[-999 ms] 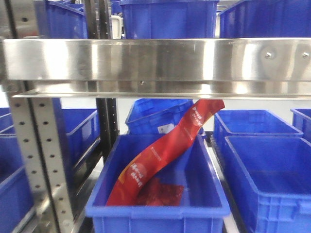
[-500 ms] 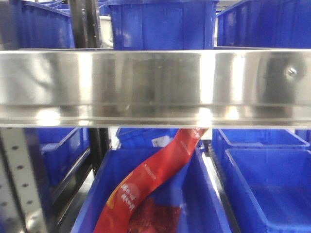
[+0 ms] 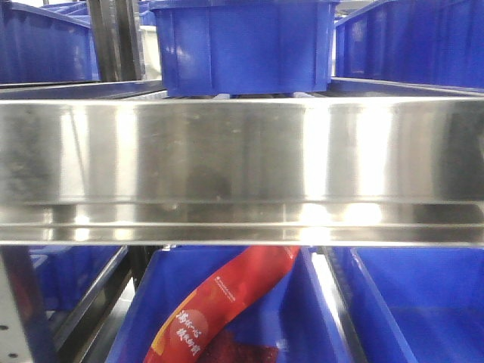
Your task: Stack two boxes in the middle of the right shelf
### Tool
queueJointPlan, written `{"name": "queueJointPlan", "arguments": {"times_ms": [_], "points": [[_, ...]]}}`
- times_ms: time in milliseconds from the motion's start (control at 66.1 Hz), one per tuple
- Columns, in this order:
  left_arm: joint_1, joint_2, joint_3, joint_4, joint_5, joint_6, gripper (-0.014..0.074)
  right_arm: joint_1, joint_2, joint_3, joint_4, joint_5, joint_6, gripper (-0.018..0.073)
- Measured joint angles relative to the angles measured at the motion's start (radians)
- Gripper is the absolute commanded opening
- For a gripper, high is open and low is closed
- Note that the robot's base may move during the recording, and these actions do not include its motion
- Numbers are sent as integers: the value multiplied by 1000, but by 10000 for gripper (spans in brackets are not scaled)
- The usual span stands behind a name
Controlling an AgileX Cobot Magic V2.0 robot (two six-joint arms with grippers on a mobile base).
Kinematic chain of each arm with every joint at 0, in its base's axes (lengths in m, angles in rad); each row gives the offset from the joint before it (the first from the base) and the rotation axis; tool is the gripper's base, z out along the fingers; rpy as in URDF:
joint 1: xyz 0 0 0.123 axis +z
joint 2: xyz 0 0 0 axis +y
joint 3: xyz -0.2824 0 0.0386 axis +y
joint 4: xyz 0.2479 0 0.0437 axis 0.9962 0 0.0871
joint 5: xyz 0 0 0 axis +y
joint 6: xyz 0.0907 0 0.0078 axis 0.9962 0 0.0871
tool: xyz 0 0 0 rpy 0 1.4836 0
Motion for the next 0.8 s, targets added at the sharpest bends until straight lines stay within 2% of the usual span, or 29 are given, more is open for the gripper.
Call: {"name": "queueJointPlan", "arguments": {"times_ms": [802], "points": [[0,2,0,0,0,0,-111,0,0,0,0,0,0,-151]]}}
